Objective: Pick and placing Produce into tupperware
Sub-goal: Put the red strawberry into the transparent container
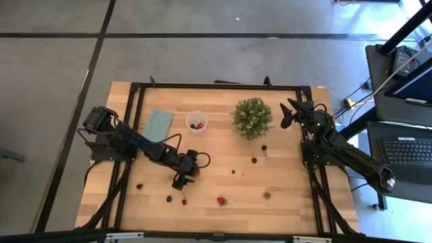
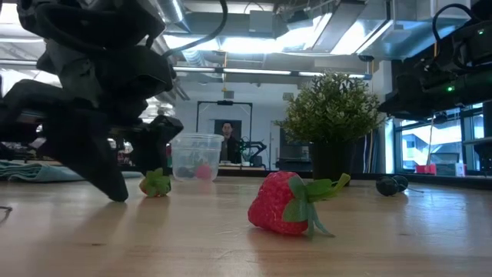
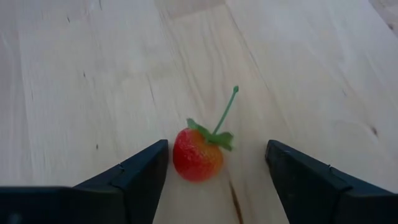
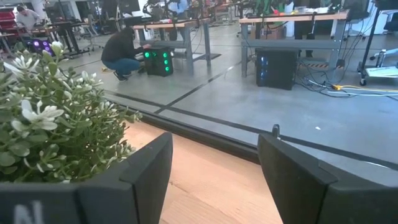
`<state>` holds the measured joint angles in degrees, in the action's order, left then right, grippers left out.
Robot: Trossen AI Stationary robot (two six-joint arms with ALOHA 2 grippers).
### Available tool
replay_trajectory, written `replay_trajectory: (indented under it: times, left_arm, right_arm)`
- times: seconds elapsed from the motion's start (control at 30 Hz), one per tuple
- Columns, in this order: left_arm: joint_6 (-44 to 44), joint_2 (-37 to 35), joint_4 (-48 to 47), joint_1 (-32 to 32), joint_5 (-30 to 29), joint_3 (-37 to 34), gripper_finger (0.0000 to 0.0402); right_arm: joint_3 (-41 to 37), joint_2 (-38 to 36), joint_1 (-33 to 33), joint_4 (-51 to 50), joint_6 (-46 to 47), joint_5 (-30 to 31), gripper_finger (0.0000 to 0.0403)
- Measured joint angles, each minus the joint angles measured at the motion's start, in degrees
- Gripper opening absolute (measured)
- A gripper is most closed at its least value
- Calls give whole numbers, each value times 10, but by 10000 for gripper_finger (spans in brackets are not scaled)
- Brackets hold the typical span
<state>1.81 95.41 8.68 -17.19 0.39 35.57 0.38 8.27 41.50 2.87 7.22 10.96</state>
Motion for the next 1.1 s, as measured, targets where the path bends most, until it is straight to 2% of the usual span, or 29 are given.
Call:
replay_trajectory:
  times: [0.8,1.1]
  left_arm:
    - [-2,2,2,1,-18,-1,82]
    - [-47,1,23,4,-39,-2,63]
  right_arm:
    - [0,0,0,0,-2,1,239]
    - [0,0,0,0,-2,0,239]
